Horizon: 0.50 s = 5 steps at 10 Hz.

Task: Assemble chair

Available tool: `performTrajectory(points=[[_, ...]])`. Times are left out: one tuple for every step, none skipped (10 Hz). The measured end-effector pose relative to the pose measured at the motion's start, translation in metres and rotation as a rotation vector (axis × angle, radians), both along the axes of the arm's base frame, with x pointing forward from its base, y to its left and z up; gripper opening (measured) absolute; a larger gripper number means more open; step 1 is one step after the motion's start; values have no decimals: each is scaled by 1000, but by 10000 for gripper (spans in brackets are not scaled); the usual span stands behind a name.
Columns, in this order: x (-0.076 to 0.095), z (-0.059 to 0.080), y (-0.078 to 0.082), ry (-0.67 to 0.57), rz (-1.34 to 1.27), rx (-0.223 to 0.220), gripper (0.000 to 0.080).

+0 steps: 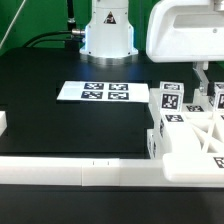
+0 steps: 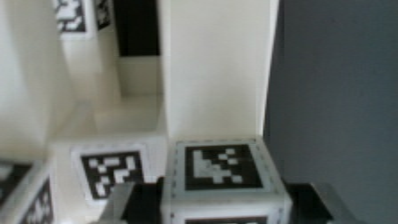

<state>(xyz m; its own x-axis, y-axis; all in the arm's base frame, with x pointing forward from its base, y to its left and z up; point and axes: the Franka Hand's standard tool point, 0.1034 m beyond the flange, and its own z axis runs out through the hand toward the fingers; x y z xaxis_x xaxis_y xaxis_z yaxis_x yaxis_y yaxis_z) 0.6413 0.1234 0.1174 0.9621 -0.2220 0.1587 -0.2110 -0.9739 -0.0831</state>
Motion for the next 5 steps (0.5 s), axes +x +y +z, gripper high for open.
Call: performTrajectory(points=[[0,0,1,-14,-122,24,284],[1,0,1,-19,-216,42,284],[1,0,1,-15,-325,61,284],[1,0,0,-14,-367,68,284],[1,0,0,-11,-408,77,284]])
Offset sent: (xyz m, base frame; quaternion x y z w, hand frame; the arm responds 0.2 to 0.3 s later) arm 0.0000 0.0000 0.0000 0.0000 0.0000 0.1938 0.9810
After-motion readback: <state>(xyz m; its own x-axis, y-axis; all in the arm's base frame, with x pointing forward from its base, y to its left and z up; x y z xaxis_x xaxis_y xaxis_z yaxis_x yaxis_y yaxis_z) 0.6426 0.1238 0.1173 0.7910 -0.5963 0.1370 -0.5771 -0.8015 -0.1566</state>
